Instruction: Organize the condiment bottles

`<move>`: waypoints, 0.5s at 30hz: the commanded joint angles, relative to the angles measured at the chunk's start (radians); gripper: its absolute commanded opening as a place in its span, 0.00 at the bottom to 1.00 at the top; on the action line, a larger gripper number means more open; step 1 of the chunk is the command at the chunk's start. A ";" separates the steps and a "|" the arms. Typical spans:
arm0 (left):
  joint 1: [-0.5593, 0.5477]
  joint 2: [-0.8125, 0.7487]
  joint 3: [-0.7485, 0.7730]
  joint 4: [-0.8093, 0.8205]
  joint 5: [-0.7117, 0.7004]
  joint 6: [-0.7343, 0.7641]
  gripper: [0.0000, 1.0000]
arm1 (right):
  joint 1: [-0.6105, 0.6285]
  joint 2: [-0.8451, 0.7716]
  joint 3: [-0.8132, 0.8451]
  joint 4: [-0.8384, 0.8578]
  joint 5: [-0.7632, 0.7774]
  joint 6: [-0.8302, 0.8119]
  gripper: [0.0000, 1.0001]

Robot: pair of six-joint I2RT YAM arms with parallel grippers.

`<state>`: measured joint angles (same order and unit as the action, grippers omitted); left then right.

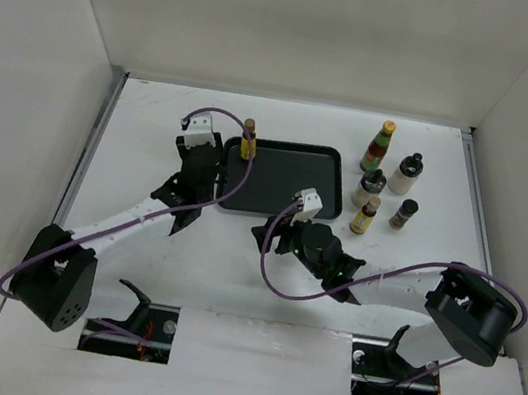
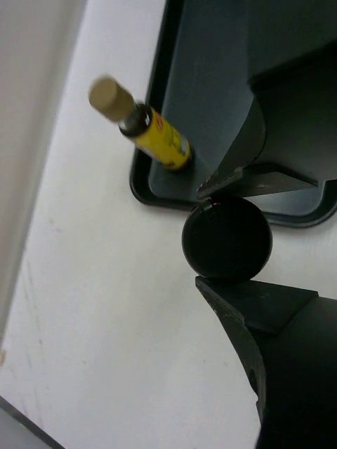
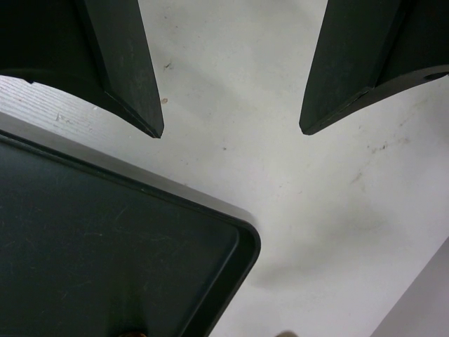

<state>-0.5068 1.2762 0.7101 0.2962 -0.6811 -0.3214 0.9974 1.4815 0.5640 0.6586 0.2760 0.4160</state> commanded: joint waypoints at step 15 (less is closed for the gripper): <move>-0.112 0.259 0.101 0.089 0.095 -0.074 0.27 | -0.119 -0.079 -0.042 0.030 0.062 0.082 0.78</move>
<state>-0.6064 1.5200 0.7761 0.3069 -0.6014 -0.3782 0.8890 1.4197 0.5232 0.6582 0.3210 0.4686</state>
